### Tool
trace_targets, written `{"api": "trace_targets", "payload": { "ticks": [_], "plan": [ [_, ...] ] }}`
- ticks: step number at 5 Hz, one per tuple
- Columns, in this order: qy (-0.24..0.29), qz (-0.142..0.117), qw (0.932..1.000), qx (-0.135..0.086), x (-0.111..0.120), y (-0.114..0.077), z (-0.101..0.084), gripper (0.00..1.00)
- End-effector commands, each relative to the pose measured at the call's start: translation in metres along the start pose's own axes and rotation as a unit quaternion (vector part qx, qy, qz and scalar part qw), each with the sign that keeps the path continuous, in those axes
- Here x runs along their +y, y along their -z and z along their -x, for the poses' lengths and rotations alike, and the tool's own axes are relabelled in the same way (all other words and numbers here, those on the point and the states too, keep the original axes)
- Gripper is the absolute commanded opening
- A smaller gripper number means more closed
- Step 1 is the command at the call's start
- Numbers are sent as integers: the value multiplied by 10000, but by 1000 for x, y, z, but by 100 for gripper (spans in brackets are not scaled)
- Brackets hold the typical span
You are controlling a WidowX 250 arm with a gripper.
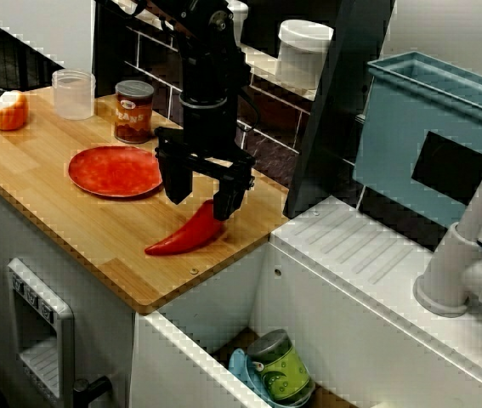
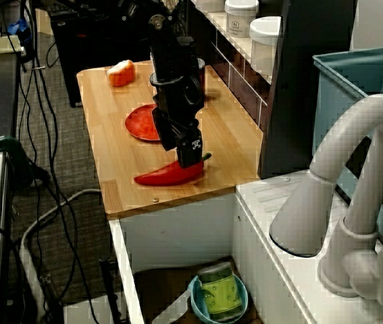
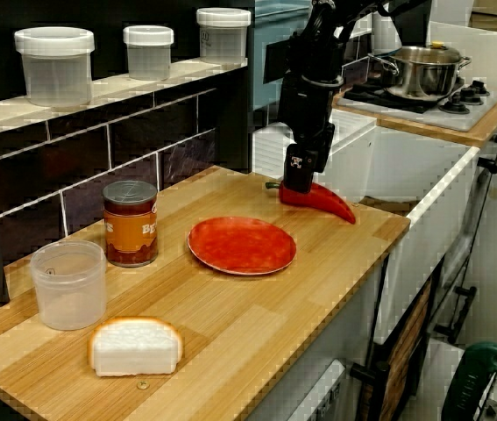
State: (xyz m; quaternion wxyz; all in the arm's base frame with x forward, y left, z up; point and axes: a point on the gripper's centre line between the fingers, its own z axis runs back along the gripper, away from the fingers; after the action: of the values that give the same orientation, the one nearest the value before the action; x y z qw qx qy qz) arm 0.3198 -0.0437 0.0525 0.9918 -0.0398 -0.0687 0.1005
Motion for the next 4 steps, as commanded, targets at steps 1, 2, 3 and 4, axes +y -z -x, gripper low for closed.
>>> {"api": "trace_targets", "payload": {
  "ticks": [1,2,3,4],
  "plan": [
    [0,0,10000,0,0,0,0,100],
    [-192,23,9998,-37,-6,-1,-5,100],
    [-603,157,9981,33,-5,7,-11,100],
    [-883,78,9960,-68,-3,28,-14,100]
  ]
}}
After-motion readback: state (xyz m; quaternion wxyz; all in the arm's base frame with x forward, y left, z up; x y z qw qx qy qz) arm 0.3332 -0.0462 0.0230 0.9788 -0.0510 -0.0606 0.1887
